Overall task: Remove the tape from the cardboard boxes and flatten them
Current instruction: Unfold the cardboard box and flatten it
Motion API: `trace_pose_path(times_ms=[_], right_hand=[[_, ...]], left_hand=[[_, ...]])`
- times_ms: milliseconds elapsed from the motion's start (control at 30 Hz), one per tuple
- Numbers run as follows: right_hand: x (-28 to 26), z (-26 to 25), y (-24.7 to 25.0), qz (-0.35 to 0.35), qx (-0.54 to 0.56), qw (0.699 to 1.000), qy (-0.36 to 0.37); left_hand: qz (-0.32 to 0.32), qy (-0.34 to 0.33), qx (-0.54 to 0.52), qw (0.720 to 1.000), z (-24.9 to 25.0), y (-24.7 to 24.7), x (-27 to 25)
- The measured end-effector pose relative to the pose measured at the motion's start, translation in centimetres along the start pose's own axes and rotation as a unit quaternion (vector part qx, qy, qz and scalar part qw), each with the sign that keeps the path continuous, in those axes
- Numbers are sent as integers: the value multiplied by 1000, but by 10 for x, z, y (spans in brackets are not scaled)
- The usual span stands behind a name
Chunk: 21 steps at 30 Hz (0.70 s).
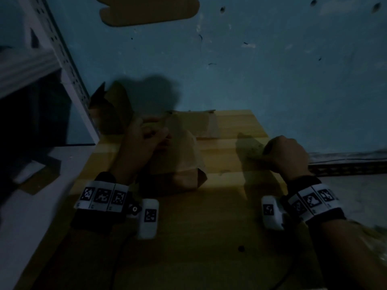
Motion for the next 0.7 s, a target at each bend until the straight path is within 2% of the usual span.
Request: trace_pose_path(times_ms=[233, 367, 533, 633, 700], right_hand=[[-4, -6, 13, -26, 77, 995, -62], [-6, -6, 15, 22, 94, 993, -68], [-3, -5, 18, 69, 169, 981, -66], [-2, -14, 23, 92, 238, 966, -46], [-4, -21, 25, 101, 283, 953, -40]], left_hand=[[6, 6, -3, 1000, -2, -2, 2], [36, 12, 28, 999, -10, 4, 9], [77, -13, 108, 991, -13, 16, 15], [66, 8, 120, 991, -13, 18, 16], [31, 34, 115, 992, -10, 16, 14]])
Point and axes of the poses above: each hand's wrist, its own x-axis towards the middle knuckle, its own y-axis out of the back of the hand, z = x × y, the point moved 2 cm from there along x, towards the middle knuckle, and after that the axes turned 14 degrees about z, right-handed, at the moved point
